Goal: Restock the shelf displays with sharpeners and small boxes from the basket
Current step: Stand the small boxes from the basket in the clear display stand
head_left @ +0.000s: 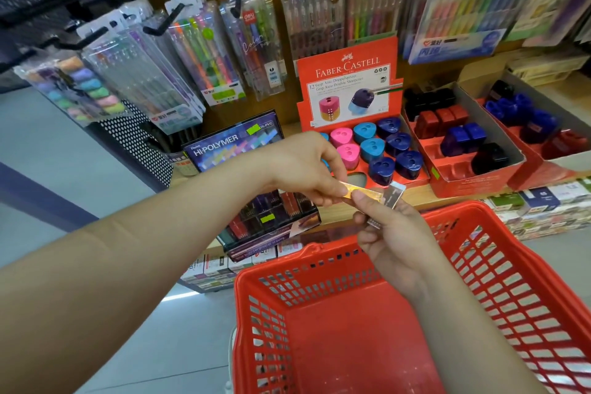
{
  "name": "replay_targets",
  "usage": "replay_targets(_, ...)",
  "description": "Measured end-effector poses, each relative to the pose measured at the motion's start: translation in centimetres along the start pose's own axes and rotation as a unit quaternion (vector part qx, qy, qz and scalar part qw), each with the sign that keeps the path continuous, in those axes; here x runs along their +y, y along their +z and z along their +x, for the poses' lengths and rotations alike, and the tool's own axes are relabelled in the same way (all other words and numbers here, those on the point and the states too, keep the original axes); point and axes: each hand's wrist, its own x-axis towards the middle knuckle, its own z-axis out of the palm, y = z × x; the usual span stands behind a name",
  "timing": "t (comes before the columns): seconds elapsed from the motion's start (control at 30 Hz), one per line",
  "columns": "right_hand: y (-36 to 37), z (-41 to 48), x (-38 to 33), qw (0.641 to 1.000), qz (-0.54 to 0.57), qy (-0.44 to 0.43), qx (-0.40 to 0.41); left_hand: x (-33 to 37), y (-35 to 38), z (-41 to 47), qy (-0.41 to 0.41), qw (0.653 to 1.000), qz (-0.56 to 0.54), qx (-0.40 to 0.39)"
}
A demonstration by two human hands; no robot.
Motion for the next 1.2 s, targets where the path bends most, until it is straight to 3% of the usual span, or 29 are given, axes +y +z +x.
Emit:
replay_targets(0.1, 0.2, 0.0, -0.1, 1.000, 0.016, 0.017, 0.000, -0.2, -0.7, 0.2, 0.023, 0.995, 0.015, 0.094)
replay_targets(0.2, 0.2, 0.1, -0.3, 0.998, 0.061, 0.033, 0.008, -0.6, -3.1, -0.3, 0.029, 0.969, 0.141, 0.201)
replay_targets(0.3, 0.2, 0.1, -0.3, 0.998, 0.066, 0.024, 0.003, -1.4, -4.3, -0.4, 0.015, 0.946, 0.217, 0.242)
replay_targets(0.7, 0.6, -0.3, -0.2, 1.000, -0.021, 0.005, -0.016, -2.7, -3.2, 0.4, 0.031, 0.908, 0.359, 0.213)
replay_targets(0.9, 0.4, -0.1, -0.1, 0.999, -0.010, 0.025, -0.040, -2.2, -3.3, 0.3, 0.039, 0.899, 0.388, 0.198)
replay_targets(1.07, 0.2, -0.1, 0.0, 0.998, -0.058, 0.001, 0.000, -2.0, -3.3, 0.2, 0.022, 0.903, 0.397, 0.165)
replay_targets(1.2, 0.0, -0.1, 0.2, 0.992, -0.122, -0.014, 0.013, -2.4, -2.2, 0.6, 0.032, 0.890, 0.417, 0.182)
